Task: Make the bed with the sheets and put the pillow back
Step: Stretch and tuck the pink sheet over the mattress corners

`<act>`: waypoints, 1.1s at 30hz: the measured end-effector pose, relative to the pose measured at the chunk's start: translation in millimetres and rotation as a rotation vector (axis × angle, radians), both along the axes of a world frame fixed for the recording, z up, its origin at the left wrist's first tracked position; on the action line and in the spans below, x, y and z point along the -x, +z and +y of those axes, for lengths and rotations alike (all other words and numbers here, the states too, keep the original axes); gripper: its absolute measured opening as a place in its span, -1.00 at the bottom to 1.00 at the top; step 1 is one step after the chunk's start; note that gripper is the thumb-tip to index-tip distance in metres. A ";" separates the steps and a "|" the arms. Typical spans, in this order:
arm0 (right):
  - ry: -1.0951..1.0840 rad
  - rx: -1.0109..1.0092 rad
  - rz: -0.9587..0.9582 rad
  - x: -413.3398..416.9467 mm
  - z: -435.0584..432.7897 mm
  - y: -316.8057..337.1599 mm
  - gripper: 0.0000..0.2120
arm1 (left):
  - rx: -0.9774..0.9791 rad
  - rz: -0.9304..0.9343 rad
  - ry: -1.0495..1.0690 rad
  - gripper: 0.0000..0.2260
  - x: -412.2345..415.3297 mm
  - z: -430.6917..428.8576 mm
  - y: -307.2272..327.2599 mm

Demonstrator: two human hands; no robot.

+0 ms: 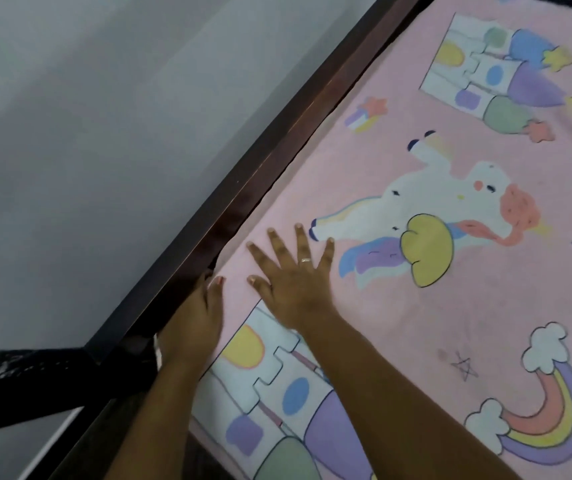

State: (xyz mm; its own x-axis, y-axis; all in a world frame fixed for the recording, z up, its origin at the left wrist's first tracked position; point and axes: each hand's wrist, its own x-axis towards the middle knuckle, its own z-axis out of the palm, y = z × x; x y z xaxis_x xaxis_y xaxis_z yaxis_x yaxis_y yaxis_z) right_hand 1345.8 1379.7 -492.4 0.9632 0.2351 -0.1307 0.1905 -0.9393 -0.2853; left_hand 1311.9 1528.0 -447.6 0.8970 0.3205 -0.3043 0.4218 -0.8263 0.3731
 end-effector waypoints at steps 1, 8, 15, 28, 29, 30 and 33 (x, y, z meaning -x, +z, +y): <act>0.011 0.022 0.009 -1.7 -0.5 0.0 -0.42 | -0.081 -0.061 -0.009 -0.52 8.0 2.3 -1.6; 0.194 -0.155 0.032 31.0 25.3 13.8 -0.43 | -0.136 -0.002 0.152 -0.60 14.9 4.0 1.1; 0.269 -0.486 0.002 72.9 41.7 22.4 -0.49 | -0.068 0.088 0.234 -0.56 15.6 10.7 -1.3; -0.159 -0.096 -0.106 62.0 -15.3 -8.1 -0.40 | -0.140 -0.034 0.006 -0.54 25.1 12.4 -3.2; 0.004 -0.173 -0.074 67.9 4.2 0.9 -0.41 | -0.176 -0.042 0.014 -0.57 24.4 9.0 -2.2; 0.142 -0.244 -0.028 73.2 19.7 11.8 -0.42 | -0.198 -0.035 0.034 -0.61 23.9 6.0 -1.2; 0.308 -0.461 0.091 82.5 34.6 37.5 -0.45 | -0.167 0.012 0.068 -0.69 23.6 2.3 3.0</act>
